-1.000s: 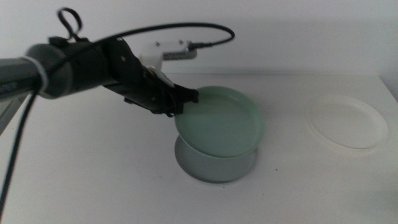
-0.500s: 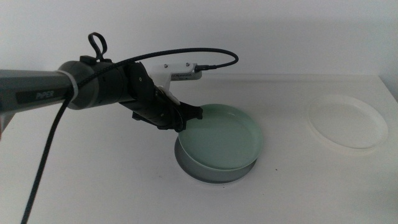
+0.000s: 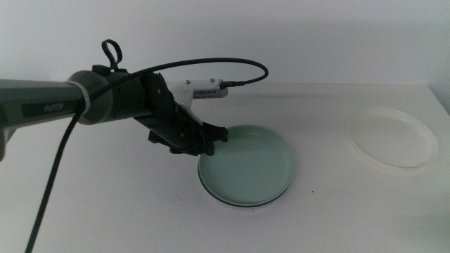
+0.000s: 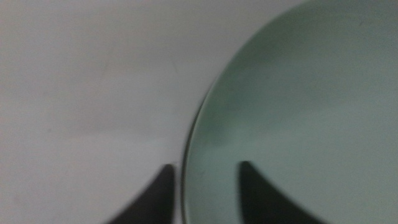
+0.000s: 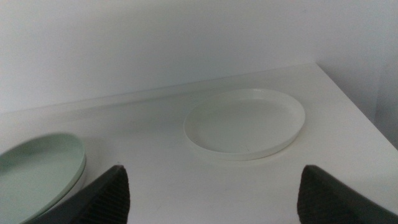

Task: Stack the three bowls on top of each other.

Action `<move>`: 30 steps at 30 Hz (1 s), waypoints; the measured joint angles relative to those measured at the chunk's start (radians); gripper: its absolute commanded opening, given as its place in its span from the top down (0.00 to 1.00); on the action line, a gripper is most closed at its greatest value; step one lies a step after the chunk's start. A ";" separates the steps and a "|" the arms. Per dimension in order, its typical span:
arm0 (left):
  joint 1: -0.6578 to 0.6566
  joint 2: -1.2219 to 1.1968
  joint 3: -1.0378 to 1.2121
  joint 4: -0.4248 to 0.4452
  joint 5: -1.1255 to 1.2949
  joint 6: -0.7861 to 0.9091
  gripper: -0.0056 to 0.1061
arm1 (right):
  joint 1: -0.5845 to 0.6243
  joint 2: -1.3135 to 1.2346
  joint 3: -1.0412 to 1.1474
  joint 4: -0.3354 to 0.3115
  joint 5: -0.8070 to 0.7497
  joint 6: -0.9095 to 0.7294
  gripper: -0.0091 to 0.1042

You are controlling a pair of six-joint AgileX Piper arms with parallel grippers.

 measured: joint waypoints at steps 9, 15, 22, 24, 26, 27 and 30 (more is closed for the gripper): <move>0.015 -0.254 0.004 0.002 0.098 0.166 0.11 | 0.000 0.000 0.000 0.000 0.000 0.000 0.25; 0.015 -0.578 0.008 0.030 0.202 0.227 0.11 | 0.000 0.000 0.000 0.000 0.000 0.000 0.25; 0.015 -0.907 0.008 0.059 0.384 0.260 0.11 | 0.000 0.000 0.000 0.000 0.000 0.000 0.25; 0.015 -0.981 0.010 0.061 0.447 0.262 0.11 | 0.000 0.000 0.000 0.000 0.000 0.000 0.25; 0.015 -1.040 0.012 0.070 0.498 0.264 0.11 | 0.000 0.000 0.000 0.000 0.000 0.000 0.25; 0.015 -1.065 0.012 0.072 0.517 0.264 0.11 | 0.000 0.000 0.000 0.000 0.000 0.000 0.25; 0.015 -1.116 0.012 0.072 0.543 0.266 0.11 | 0.000 0.000 0.000 0.000 0.000 0.000 0.25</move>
